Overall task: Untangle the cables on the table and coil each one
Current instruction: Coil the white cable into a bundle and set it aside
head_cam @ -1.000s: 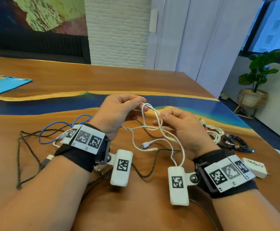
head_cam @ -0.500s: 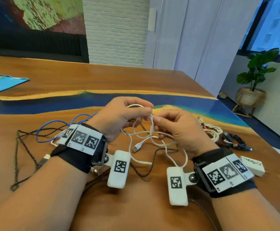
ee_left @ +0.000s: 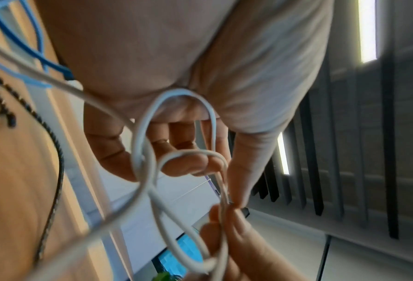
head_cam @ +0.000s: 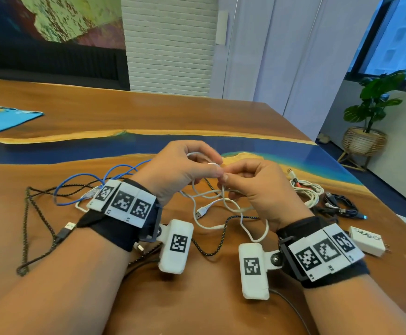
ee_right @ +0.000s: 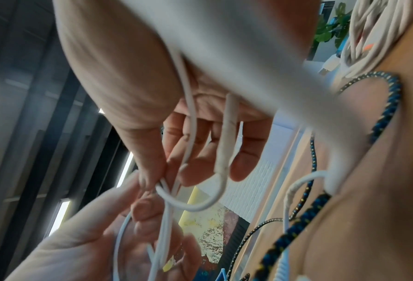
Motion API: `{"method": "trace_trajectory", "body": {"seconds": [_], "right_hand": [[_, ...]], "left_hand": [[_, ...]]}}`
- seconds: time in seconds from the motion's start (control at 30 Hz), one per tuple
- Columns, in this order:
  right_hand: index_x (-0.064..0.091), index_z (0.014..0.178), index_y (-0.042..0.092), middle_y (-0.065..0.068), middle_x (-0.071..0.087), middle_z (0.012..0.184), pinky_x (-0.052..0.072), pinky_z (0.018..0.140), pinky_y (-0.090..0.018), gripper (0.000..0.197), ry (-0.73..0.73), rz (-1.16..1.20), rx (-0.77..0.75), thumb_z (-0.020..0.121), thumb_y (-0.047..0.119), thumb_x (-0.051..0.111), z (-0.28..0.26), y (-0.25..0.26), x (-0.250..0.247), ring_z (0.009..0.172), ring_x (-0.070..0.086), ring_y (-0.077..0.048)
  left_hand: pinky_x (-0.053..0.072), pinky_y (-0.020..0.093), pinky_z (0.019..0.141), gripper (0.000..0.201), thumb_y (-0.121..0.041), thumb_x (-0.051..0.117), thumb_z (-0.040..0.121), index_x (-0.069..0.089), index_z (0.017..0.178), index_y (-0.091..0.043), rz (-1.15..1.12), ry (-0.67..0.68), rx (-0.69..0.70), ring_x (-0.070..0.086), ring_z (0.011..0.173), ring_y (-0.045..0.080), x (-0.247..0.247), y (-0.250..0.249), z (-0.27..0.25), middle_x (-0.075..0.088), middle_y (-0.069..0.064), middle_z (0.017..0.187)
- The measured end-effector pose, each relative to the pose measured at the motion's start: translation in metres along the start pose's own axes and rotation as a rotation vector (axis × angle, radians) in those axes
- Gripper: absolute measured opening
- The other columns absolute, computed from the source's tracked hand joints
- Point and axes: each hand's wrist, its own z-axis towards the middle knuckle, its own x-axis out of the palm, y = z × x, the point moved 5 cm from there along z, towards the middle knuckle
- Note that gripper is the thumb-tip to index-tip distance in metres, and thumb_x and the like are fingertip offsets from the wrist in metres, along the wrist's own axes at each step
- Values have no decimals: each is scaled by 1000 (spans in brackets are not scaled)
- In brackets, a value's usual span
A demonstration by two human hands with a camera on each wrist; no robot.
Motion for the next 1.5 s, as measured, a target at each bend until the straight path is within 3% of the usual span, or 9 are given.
{"method": "trace_trajectory", "body": {"seconds": [0.2,0.37,0.5,0.73,0.83,1.0,1.17,1.4,1.5], "right_hand": [[77,87,5,-15,76,80,60,71,-35,9,-110,58,-47,80,7,82,3,-2,-7,73,73,-28],[74,91,2,-15,75,79,61,70,-32,10,-122,73,-59,82,0,79,4,0,-9,70,70,-26],[76,102,12,-17,68,83,60,80,-37,21,-153,60,0,92,-4,65,7,-6,-16,76,63,-22],[66,57,22,-7,62,76,59,85,-44,54,-224,273,98,91,-15,47,12,-17,-16,82,61,-24],[56,69,11,-7,57,69,56,86,-45,44,-192,528,98,91,-20,35,10,-13,-13,73,64,-22],[48,79,13,-3,48,61,58,88,-46,33,-279,834,116,97,-10,32,9,-11,-22,56,55,-18],[50,83,15,-1,47,61,60,75,-40,31,-201,890,112,95,-8,32,7,-6,-22,47,42,-15],[56,84,11,-3,40,60,57,88,-52,15,-66,841,169,80,7,42,1,-3,-25,48,37,-17],[58,88,14,1,39,60,58,85,-50,12,-136,920,159,95,14,48,3,-4,-29,50,39,-15]], "left_hand": [[60,44,83,12,-20,76,91,80,82,-12,206,-71,-40,68,66,18,-9,5,5,75,8,74],[51,28,63,21,-30,65,99,73,83,-19,387,-228,38,61,62,7,-21,3,9,76,1,78],[52,40,70,25,-24,57,104,67,84,-14,-8,-369,37,68,75,22,-41,9,15,73,7,79],[50,33,75,12,-5,51,105,60,102,-12,-534,-347,-19,66,74,20,-31,10,13,63,0,66],[50,35,75,12,-10,55,102,65,109,-11,-534,-307,-74,60,72,18,-29,10,11,55,-1,66],[46,39,76,13,-22,77,87,75,83,-11,-155,-110,-115,51,63,16,-14,13,8,50,-5,56],[50,42,74,33,-33,58,104,49,77,-16,-219,-247,-131,53,55,16,-24,15,12,36,-6,53],[55,48,85,29,-30,38,110,51,89,-15,-406,-352,-64,67,72,27,-39,8,8,47,-1,58],[53,45,88,35,-32,41,109,67,95,-12,-314,-244,-45,72,88,29,-29,7,8,69,4,79]]}}
